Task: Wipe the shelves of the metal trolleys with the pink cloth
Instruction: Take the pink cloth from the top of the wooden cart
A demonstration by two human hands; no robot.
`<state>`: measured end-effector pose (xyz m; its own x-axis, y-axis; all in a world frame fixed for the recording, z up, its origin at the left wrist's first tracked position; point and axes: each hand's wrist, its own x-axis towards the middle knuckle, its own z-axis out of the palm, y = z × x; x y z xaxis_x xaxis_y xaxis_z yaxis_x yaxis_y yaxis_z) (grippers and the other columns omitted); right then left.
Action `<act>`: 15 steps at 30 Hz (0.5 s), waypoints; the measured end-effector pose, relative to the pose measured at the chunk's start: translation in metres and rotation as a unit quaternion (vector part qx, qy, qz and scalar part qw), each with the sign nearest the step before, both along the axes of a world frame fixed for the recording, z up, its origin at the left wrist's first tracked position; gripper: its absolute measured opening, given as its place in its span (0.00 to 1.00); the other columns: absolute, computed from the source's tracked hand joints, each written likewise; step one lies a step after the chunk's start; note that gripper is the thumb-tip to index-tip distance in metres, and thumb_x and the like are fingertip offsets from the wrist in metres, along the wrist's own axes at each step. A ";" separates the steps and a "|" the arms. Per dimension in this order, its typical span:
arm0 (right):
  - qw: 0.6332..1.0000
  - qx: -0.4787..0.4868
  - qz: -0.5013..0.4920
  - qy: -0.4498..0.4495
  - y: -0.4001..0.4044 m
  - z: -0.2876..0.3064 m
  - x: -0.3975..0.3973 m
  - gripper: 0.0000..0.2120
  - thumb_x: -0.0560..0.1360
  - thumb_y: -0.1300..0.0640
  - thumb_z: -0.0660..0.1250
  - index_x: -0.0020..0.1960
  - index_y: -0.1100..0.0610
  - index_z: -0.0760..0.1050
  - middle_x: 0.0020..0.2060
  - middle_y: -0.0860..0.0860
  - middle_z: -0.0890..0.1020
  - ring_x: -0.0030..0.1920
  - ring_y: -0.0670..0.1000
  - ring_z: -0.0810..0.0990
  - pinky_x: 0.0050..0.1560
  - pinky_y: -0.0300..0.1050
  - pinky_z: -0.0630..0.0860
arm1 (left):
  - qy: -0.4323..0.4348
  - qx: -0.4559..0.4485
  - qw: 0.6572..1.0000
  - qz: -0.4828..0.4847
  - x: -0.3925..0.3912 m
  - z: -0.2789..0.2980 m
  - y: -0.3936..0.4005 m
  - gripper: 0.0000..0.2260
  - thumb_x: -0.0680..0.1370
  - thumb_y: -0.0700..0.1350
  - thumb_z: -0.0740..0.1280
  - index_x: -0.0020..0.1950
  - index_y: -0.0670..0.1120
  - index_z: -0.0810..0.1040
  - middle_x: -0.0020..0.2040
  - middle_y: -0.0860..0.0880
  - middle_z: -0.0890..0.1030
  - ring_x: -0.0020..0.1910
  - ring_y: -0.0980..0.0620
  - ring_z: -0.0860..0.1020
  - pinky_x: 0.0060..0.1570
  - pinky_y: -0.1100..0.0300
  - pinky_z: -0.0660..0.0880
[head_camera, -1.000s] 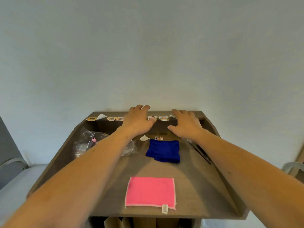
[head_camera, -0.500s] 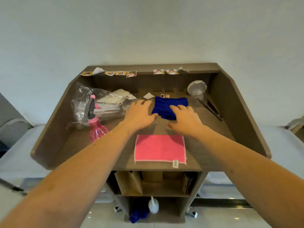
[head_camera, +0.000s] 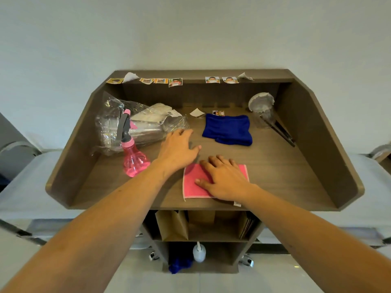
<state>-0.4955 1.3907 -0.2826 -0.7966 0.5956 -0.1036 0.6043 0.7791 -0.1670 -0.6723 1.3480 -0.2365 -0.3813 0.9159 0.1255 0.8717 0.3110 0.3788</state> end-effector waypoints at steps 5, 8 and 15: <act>1.000 -0.014 -0.009 -0.004 -0.001 -0.007 0.001 0.38 0.78 0.26 0.47 0.82 0.45 0.53 0.82 0.54 0.58 0.80 0.59 0.56 0.79 0.65 0.51 | -0.005 -0.003 1.000 -0.002 -0.005 -0.003 -0.005 0.29 0.79 0.59 0.66 0.78 0.53 0.65 0.77 0.47 0.65 0.76 0.43 0.61 0.71 0.42 0.65; 1.000 -0.011 -0.009 -0.008 -0.006 -0.014 0.003 0.42 0.75 0.23 0.43 0.83 0.45 0.48 0.83 0.54 0.51 0.82 0.58 0.51 0.79 0.65 0.46 | -0.009 -0.001 1.000 0.009 -0.007 -0.005 -0.009 0.29 0.79 0.59 0.66 0.78 0.54 0.64 0.78 0.47 0.64 0.76 0.42 0.61 0.72 0.42 0.65; 0.998 -0.006 0.020 -0.051 -0.013 -0.025 0.010 0.59 0.60 0.11 0.38 0.80 0.44 0.29 0.82 0.53 0.35 0.81 0.59 0.33 0.76 0.64 0.30 | -0.020 0.030 0.999 0.018 -0.009 -0.002 -0.013 0.27 0.79 0.58 0.67 0.76 0.53 0.66 0.77 0.46 0.65 0.76 0.43 0.61 0.72 0.41 0.66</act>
